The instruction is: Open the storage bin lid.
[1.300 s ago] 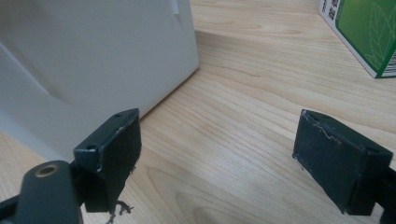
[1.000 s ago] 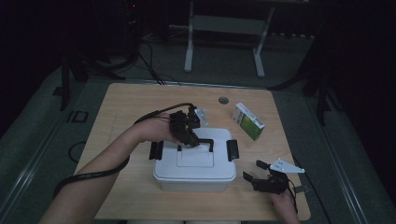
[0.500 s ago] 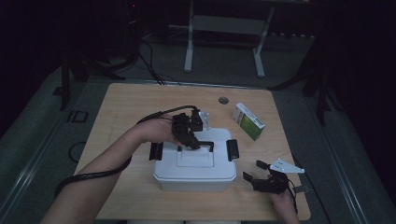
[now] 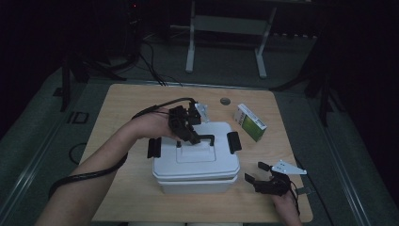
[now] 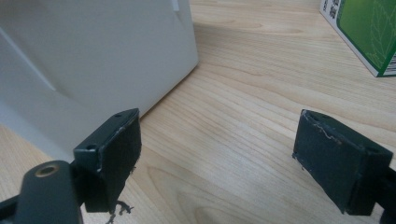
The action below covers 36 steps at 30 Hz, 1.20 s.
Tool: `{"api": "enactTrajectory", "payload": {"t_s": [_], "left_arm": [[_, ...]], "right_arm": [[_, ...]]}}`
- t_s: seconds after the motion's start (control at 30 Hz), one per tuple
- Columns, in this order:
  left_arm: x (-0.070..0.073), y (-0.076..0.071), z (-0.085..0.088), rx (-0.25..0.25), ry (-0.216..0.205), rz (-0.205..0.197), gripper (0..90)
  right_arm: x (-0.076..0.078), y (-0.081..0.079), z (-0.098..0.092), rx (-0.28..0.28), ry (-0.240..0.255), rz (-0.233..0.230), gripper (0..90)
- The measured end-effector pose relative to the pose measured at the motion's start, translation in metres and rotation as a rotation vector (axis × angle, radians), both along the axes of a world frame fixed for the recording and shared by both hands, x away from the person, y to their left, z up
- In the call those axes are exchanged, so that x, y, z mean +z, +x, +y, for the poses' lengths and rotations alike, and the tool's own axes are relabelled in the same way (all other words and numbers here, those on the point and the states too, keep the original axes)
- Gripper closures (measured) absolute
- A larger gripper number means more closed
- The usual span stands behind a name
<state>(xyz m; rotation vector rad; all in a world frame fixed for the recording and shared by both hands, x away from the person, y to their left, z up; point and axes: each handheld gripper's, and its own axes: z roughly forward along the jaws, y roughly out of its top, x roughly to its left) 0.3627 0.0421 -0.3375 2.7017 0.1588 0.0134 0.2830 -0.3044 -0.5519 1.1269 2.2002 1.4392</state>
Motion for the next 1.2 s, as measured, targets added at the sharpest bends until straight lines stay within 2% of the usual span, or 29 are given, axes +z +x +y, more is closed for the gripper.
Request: {"api": "enactTrajectory", "payload": {"t_s": [0.13,0.3,0.53,0.97,1.1,1.13,1.2], "left_arm": [[0.01,-0.001,0.007,0.014,-0.01,-0.011,83.7],[0.015,-0.001,0.015,0.036,-0.018,-0.021,83.7],[0.022,-0.002,0.035,0.064,-0.03,-0.024,83.7],[0.027,-0.003,0.079,0.153,-0.056,-0.031,83.8],[0.027,-0.003,0.098,0.191,-0.058,-0.029,83.8],[0.027,-0.003,0.098,0.191,-0.058,-0.029,83.7],[0.026,-0.004,0.113,0.223,-0.063,-0.028,83.8]], "right_arm": [[0.0,0.0,0.0,0.0,0.0,0.0,14.9],[0.0,0.0,0.0,-0.003,0.005,0.0,14.9],[0.0,0.0,0.0,-0.005,0.004,0.001,14.9],[0.0,0.001,0.001,-0.009,-0.003,0.003,14.8],[0.0,0.001,0.001,-0.009,-0.004,0.002,14.9],[0.0,0.001,0.001,-0.009,-0.004,0.002,14.9],[0.0,0.001,0.001,-0.01,-0.005,0.002,14.9]]}}
